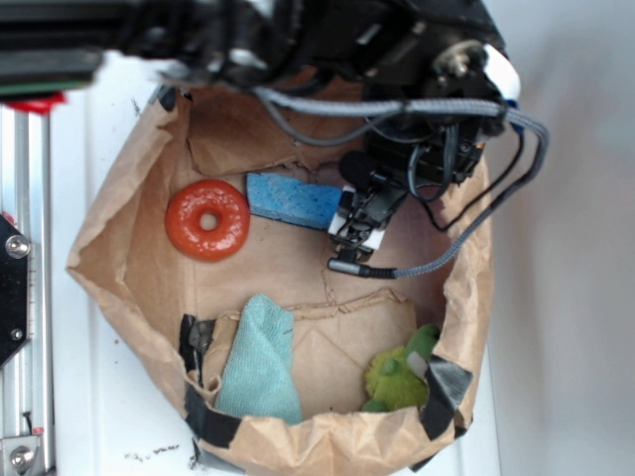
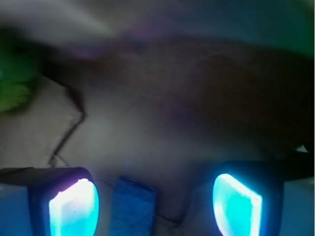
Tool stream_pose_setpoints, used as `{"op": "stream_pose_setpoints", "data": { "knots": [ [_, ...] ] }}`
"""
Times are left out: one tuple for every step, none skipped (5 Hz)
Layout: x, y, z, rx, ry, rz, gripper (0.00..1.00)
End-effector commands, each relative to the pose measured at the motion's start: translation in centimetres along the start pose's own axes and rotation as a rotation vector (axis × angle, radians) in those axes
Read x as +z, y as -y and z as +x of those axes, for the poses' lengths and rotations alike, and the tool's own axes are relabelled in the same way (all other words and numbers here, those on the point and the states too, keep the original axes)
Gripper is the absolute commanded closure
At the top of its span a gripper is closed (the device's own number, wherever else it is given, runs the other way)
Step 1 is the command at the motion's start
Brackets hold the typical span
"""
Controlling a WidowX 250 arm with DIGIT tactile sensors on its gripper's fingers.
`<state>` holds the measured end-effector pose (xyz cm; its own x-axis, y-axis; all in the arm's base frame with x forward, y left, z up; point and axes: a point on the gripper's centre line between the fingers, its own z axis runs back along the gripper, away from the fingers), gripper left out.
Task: Grab the blue sponge.
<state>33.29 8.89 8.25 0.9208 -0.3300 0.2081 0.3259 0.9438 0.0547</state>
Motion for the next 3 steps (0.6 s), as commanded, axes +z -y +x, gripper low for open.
{"op": "stream_pose_setpoints", "data": {
  "knots": [
    [-0.3, -0.7, -1.2, 0.016, -0.032, 0.061, 0.0],
    [-0.6, 0.8, -2.0, -0.014, -0.059, 0.048, 0.0],
    [1.4, 2.0, -2.6, -0.028, -0.024, -0.01, 0.0]
  ]
}}
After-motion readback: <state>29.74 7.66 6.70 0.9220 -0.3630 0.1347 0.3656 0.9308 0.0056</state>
